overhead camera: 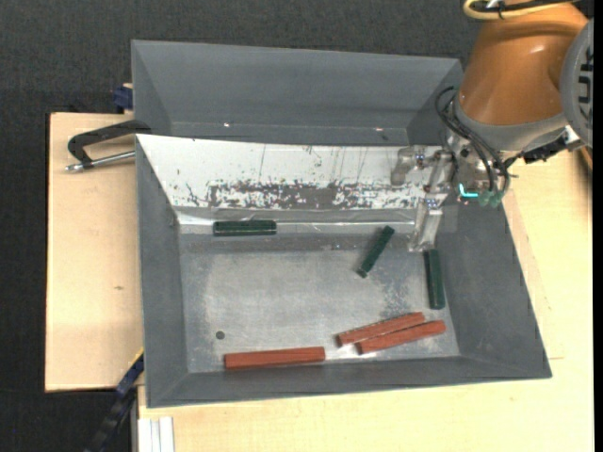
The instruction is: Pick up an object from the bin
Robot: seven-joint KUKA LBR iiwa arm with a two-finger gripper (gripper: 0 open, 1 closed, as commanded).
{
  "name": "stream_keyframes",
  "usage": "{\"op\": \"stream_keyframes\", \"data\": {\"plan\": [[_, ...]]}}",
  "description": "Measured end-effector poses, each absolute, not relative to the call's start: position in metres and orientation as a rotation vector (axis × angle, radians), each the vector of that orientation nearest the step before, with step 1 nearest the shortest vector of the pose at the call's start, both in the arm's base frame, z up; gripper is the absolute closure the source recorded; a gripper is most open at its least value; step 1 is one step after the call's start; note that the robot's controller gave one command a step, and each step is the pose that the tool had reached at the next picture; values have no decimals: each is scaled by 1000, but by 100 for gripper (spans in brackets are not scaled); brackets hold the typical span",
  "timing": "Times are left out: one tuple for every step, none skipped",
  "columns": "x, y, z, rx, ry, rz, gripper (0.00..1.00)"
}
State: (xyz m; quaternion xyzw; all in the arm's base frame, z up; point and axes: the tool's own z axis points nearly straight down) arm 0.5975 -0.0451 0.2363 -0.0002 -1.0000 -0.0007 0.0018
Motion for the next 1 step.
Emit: {"op": "stream_keyframes", "data": {"plan": [[599, -45, 241, 1, -3146, -1, 0]]}}
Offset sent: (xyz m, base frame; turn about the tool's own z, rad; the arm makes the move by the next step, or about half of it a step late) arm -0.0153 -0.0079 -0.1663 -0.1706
